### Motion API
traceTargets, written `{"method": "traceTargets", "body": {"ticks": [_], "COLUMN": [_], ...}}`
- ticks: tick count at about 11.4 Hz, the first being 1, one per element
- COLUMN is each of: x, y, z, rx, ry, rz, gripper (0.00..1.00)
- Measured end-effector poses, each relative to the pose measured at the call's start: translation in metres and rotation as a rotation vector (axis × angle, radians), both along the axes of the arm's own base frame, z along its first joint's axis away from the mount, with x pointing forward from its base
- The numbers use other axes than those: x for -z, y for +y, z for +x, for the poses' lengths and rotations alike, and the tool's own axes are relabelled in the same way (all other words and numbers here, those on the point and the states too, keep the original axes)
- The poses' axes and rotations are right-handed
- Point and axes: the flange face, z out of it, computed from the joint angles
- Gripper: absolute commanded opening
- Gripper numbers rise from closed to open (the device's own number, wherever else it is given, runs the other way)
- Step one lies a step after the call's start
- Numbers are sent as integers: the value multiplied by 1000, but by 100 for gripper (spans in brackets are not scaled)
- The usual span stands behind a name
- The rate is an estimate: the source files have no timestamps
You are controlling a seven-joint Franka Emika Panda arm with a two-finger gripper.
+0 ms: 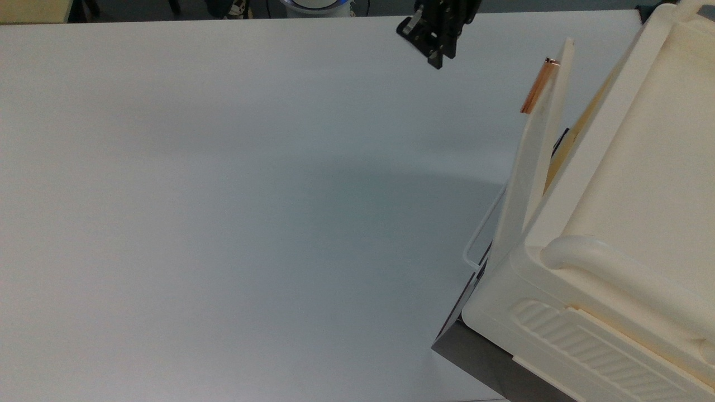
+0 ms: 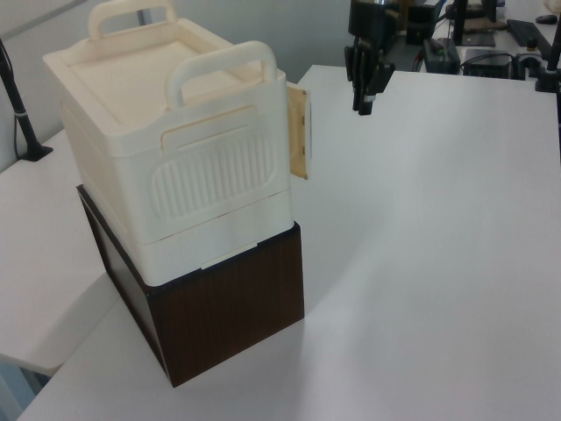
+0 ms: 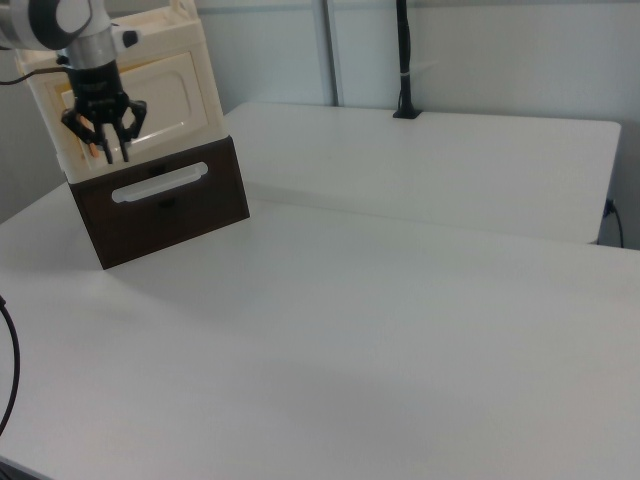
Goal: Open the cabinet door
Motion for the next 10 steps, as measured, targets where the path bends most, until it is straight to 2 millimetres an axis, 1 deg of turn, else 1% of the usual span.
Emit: {"method": "traceTargets", "body": {"ticks": [2,3,4,5,8,10], "x": [-5,-6,-3,2,6,-1], "y": [-54,-75,-85,-87,-89,-89], "z": [12,15,14,10,6,3], "rx": [75,108,121,145,240,249], "ry": [-3,-1,27,71,114,102], "rz": [-1,-1,-7,-17,-56,-56], "gripper": [63,67,76,100,100,100]}}
